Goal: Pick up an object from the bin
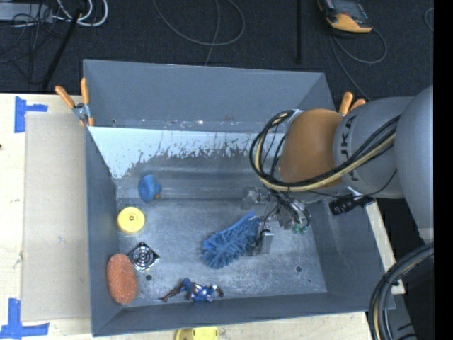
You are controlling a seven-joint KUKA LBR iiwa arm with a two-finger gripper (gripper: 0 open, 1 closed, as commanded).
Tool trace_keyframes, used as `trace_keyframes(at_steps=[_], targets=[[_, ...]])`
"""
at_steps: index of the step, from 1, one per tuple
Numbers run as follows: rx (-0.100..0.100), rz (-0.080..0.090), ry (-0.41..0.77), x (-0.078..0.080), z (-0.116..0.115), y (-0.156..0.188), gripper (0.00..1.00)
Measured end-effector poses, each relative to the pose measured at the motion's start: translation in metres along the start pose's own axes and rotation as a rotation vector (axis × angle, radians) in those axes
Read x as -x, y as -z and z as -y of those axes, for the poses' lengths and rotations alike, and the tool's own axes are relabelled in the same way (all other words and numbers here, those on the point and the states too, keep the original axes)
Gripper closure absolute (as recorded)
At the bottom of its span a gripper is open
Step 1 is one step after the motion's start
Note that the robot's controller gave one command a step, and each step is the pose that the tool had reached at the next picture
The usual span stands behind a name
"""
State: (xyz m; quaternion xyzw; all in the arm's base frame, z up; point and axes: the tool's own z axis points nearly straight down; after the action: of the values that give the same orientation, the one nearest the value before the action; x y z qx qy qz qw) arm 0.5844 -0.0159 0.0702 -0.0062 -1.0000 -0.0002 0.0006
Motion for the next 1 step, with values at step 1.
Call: trace_keyframes(at_steps=[1], targets=[[0.0,-0.001,-0.029,-0.0419,0.0012,-0.001,1.0]])
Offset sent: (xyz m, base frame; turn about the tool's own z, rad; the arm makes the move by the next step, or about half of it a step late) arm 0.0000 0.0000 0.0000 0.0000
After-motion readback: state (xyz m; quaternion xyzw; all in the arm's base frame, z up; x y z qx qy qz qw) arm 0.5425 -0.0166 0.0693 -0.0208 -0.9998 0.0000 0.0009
